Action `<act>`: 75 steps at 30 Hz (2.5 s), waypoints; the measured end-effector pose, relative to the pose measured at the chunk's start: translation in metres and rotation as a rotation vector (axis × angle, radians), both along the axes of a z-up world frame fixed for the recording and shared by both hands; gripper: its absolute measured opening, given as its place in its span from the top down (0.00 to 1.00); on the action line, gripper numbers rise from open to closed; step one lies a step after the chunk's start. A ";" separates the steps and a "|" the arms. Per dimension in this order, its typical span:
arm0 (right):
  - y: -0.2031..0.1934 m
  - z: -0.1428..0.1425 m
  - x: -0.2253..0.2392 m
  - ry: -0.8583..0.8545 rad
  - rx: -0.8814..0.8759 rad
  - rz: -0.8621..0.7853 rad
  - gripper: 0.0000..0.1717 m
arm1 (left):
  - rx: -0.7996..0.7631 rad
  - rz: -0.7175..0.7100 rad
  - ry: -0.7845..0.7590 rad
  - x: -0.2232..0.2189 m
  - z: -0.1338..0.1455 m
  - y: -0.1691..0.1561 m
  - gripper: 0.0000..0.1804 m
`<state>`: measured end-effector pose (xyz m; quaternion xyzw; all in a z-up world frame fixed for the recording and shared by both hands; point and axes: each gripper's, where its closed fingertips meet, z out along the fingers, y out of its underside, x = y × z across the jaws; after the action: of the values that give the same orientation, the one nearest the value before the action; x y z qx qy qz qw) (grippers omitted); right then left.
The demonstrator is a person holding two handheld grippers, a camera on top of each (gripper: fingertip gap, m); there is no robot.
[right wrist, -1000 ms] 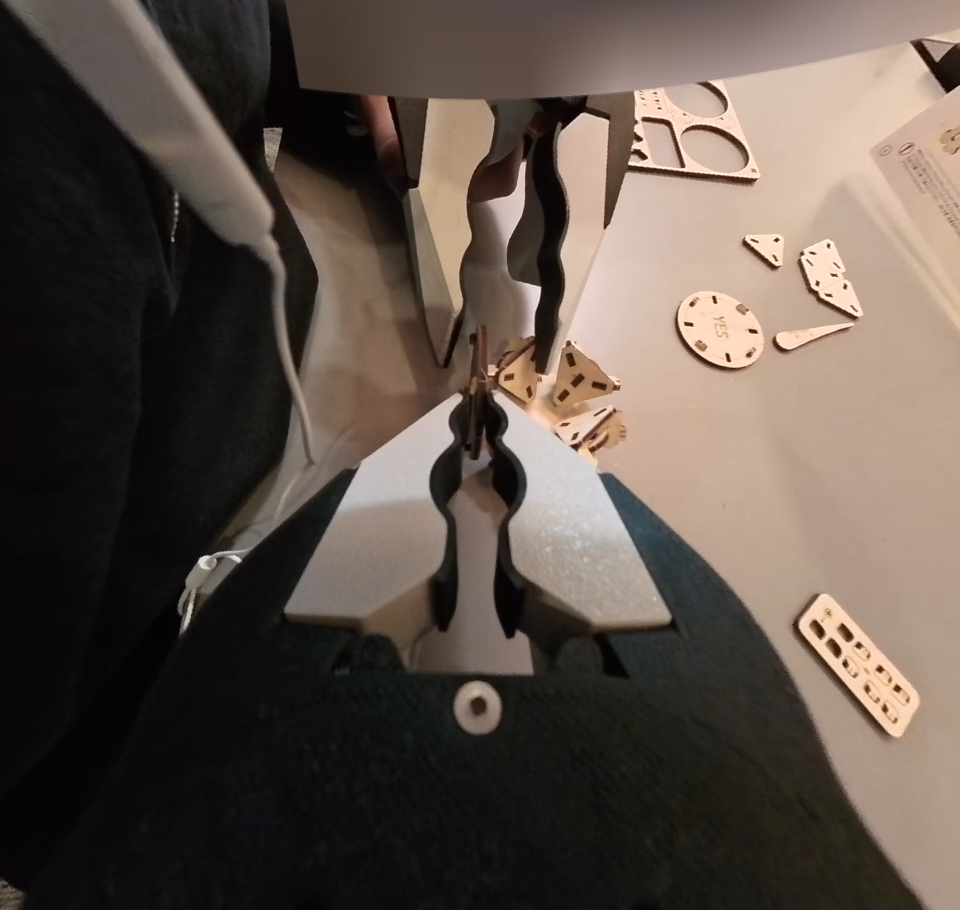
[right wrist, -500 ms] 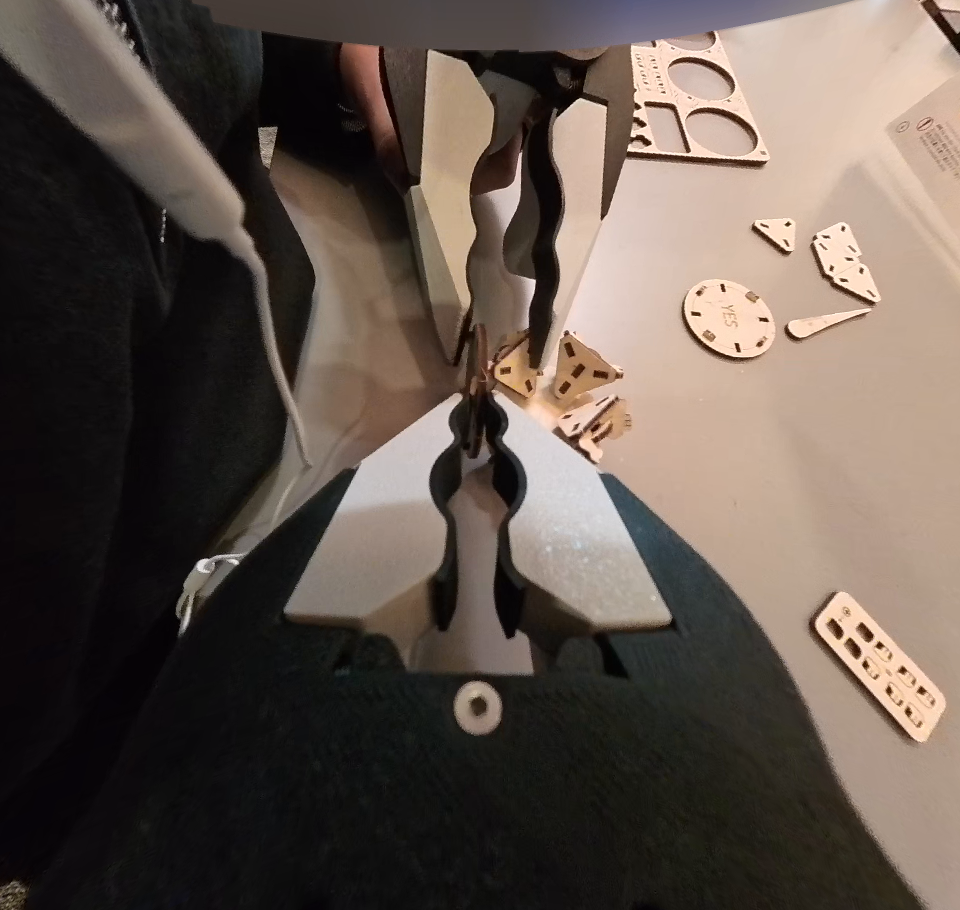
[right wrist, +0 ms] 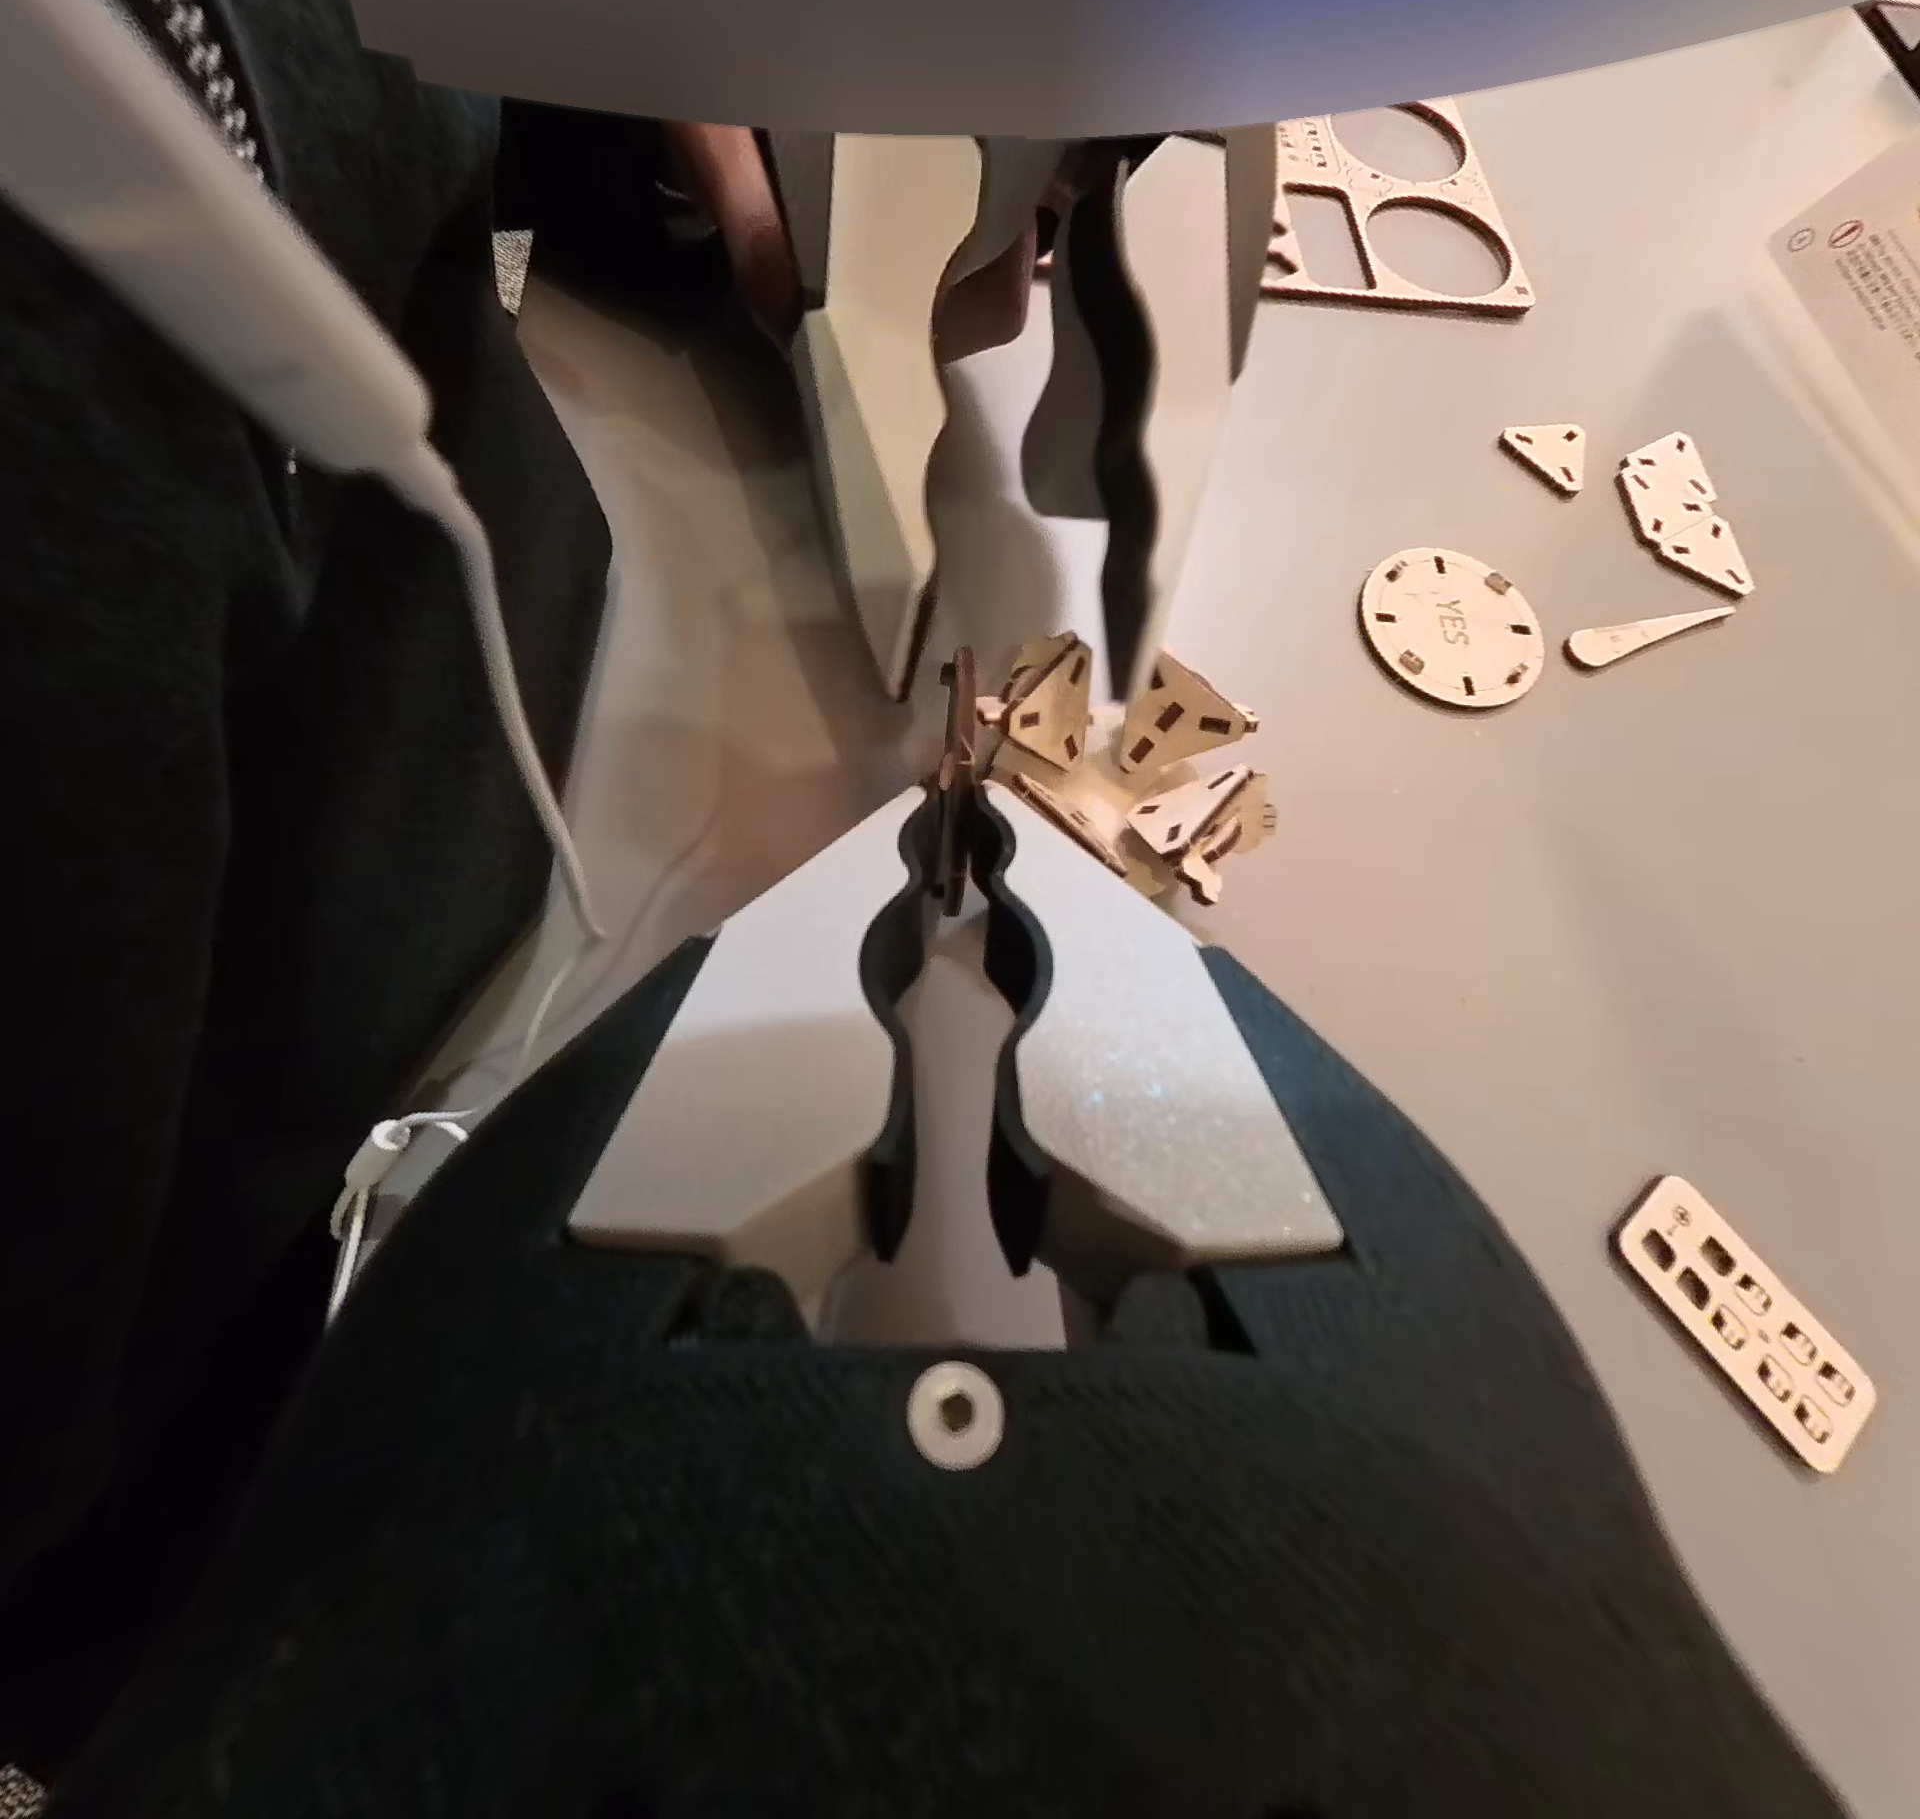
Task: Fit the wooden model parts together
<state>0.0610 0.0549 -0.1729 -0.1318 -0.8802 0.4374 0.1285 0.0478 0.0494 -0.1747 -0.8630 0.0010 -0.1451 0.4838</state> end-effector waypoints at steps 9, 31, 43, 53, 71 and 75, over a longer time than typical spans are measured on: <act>-0.002 0.001 -0.001 -0.003 -0.005 0.006 0.99 | -0.046 0.022 0.110 -0.005 -0.008 -0.005 0.74; -0.009 0.009 0.000 0.005 -0.029 0.014 0.99 | -0.064 0.009 -0.023 -0.001 -0.009 -0.015 0.72; -0.007 0.006 -0.003 -0.012 -0.036 0.022 0.99 | -0.046 0.003 -0.060 0.000 -0.006 -0.014 0.76; -0.007 0.003 -0.004 -0.021 -0.029 0.017 0.99 | -0.055 0.024 -0.058 -0.002 -0.008 -0.012 0.79; -0.005 0.003 -0.006 -0.024 -0.037 0.027 0.99 | -0.065 0.040 -0.048 -0.006 -0.009 -0.011 0.81; -0.005 0.003 -0.008 -0.019 -0.032 0.033 0.99 | -0.048 0.049 -0.027 -0.007 -0.007 -0.011 0.78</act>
<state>0.0530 0.0503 -0.1701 -0.1234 -0.8764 0.4520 0.1111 0.0409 0.0386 -0.1814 -0.8722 -0.0301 -0.1446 0.4663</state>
